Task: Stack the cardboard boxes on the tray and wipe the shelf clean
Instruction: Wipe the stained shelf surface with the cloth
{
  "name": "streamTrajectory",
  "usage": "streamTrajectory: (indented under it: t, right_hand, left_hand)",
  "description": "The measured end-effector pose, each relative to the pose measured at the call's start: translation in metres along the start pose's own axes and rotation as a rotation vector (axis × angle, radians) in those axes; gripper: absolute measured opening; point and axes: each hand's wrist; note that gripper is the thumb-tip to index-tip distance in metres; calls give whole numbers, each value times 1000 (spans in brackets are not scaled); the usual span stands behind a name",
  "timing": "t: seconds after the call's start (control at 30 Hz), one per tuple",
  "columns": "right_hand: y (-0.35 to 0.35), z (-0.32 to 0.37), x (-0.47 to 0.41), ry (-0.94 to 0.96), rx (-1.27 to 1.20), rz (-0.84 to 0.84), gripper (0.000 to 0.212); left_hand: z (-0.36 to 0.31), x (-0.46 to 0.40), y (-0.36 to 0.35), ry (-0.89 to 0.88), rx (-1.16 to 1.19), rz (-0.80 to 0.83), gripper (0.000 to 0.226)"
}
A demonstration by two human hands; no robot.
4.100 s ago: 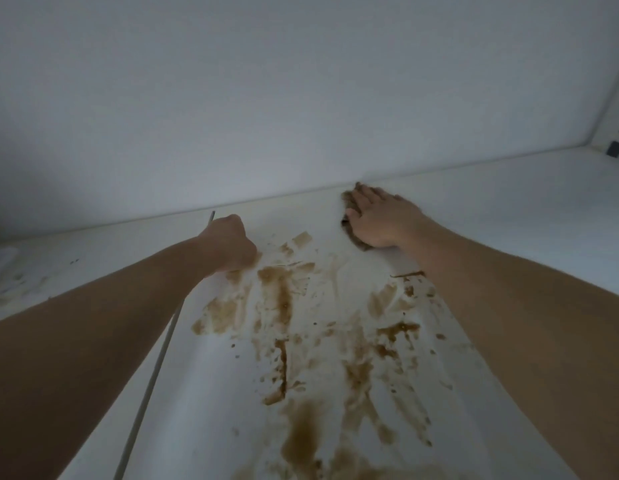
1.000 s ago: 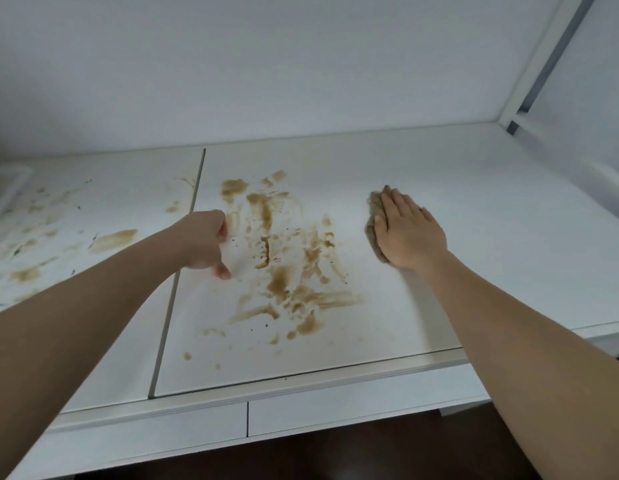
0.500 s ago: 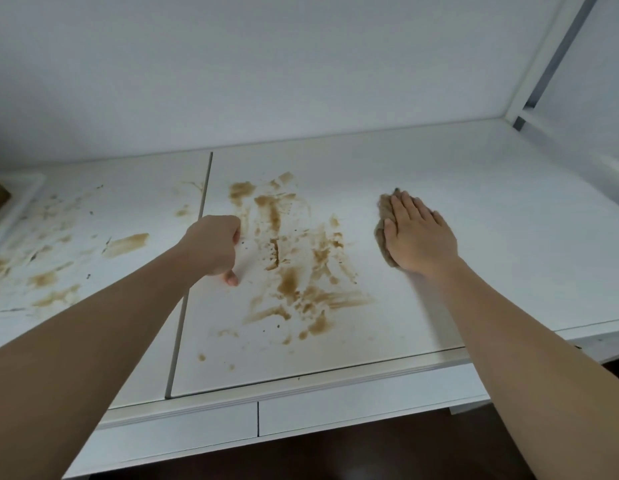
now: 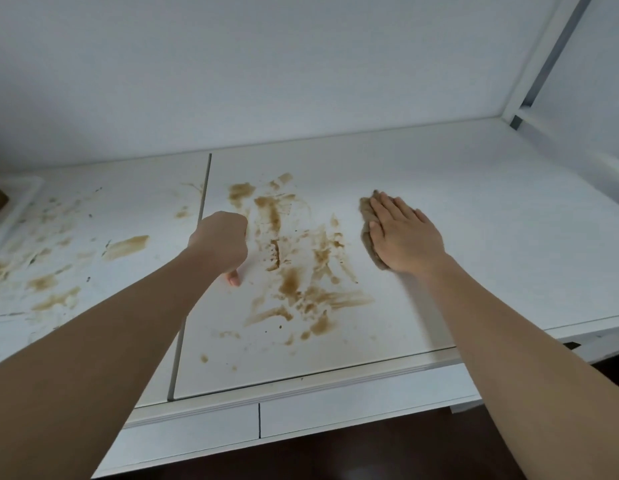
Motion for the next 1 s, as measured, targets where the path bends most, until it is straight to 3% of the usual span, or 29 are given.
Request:
streamTrajectory:
  t: [0.1,0.23,0.3,0.47,0.53,0.77,0.83,0.93,1.0]
  right_hand:
    - [-3,18,-2,43,-35,34,55]
    - [6,12,21,320,-79,23,52]
    - [12,-7,19,367,-88,53,52]
    - [4,-24,1,-7,10,32,55]
    - [1,-5,6,-10,3,22,56]
    - [14,5,56,314,-69,25,60]
    - [16,-6,51,244,-61,23,54]
    - [14,-4,41,-21,-7,-11,54]
    - [12,9,40,-58,6,-5,55]
  left_hand:
    - [-7,0,-1,-6,-28,-34,26]
    - [-7,0,1,3,-1,-34,24]
    - [-2,0,2,-1,14,-13,26]
    - [13,4,-1,-26,97,-23,42]
    - [15,6,-2,-35,127,-31,42]
    - [16,15,0,-88,142,-36,38]
    - [19,22,5,-93,145,-14,42]
    - [29,33,10,-62,159,15,41]
    - [33,37,11,-48,172,21,39]
Point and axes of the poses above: each hand's wrist, its own x-axis away from the middle knuckle, its own y-axis out of the back of the hand, z = x × y, and after that the axes turned 15 degrees about -z, right-handed
